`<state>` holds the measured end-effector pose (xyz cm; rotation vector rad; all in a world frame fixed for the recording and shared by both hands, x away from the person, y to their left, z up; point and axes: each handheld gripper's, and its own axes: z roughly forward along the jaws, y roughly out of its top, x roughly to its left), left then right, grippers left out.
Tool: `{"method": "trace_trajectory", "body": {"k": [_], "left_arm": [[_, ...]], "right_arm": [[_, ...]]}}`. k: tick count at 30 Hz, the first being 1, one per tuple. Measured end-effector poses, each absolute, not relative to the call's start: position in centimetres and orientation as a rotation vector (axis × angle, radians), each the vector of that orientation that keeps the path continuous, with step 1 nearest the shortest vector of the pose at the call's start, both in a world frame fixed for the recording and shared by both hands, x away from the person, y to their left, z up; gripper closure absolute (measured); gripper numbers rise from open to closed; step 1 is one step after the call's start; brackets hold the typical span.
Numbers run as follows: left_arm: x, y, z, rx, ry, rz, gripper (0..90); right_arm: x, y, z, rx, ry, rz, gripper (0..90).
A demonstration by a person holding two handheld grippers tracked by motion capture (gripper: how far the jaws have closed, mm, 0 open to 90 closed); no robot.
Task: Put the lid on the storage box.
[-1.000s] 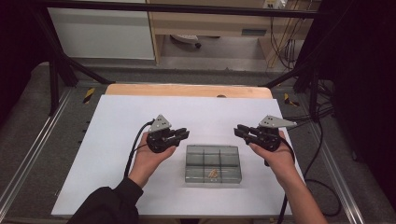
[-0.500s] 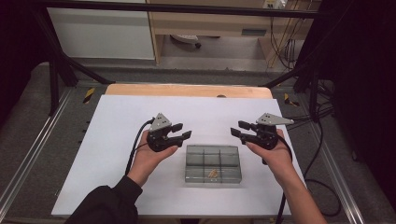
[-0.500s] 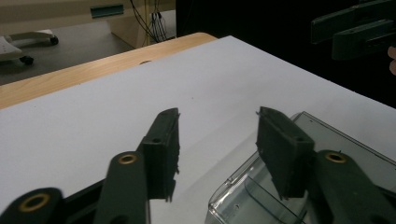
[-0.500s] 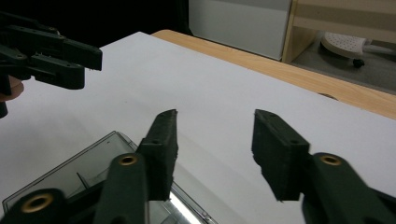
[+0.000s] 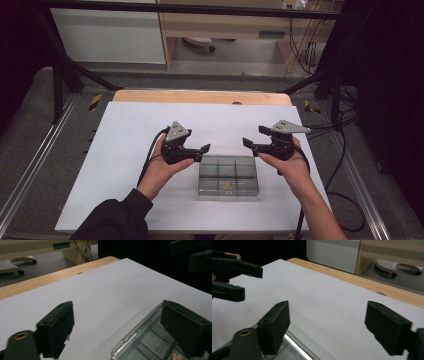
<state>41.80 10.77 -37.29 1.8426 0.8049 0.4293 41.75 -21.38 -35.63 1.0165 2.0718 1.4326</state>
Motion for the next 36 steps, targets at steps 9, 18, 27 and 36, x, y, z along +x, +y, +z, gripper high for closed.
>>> {"method": "trace_trajectory", "body": {"k": [9,18,27,36], "left_arm": [[41.3,11.9,-37.2,1.815,0.841,0.448,6.4],[40.8,14.6,-36.7,1.810,0.856,0.455,6.4],[39.8,17.7,-36.7,1.790,0.910,0.486,6.5],[38.2,20.1,-37.8,1.787,0.930,0.470,5.0]], "right_arm": [[41.9,-20.8,-35.5,1.033,2.035,1.432,2.4],[41.9,-21.5,-34.8,1.037,1.997,1.434,2.7],[41.0,-23.1,-35.4,1.075,1.965,1.410,3.1],[39.7,-24.5,-36.0,1.096,1.918,1.428,2.5]]}}
